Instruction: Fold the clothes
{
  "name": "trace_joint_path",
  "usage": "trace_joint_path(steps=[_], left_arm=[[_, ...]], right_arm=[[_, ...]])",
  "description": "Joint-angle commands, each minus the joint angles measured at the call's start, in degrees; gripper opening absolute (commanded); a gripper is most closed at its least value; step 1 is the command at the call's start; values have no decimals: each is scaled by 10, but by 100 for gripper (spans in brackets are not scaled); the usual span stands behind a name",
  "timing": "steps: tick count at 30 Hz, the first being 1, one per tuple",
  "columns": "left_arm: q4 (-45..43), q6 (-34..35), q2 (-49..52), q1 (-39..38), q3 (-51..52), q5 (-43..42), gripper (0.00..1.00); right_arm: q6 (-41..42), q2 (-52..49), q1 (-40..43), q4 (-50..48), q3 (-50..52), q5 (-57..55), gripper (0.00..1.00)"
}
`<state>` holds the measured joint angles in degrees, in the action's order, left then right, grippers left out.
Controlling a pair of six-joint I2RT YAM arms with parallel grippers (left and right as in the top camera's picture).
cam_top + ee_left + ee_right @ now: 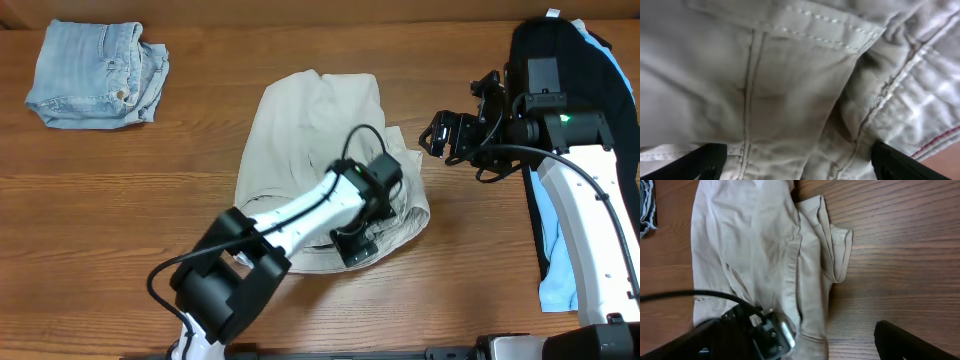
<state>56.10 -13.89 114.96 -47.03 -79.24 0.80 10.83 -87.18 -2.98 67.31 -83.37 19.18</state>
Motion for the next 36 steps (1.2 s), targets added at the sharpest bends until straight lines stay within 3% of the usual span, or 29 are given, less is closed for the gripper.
trace_joint_path(steps=[1, 6, 17, 24, 36], left_arm=[[-20, 60, -14, -5, 30, 155, 94], [-30, 133, -15, 4, 37, 235, 94], [22, 121, -25, 1, -71, 207, 93], [-17, 74, -21, 3, -60, 129, 93], [-18, 72, -21, 5, -21, 133, 93]], right_arm=[[-4, 4, 2, -2, 2, -3, 100], [-8, 4, 2, -2, 2, -3, 100], [-8, 4, 2, -11, 2, -3, 100], [-15, 4, 2, -10, 2, -3, 100], [-17, 4, 2, -11, 2, -3, 100]])
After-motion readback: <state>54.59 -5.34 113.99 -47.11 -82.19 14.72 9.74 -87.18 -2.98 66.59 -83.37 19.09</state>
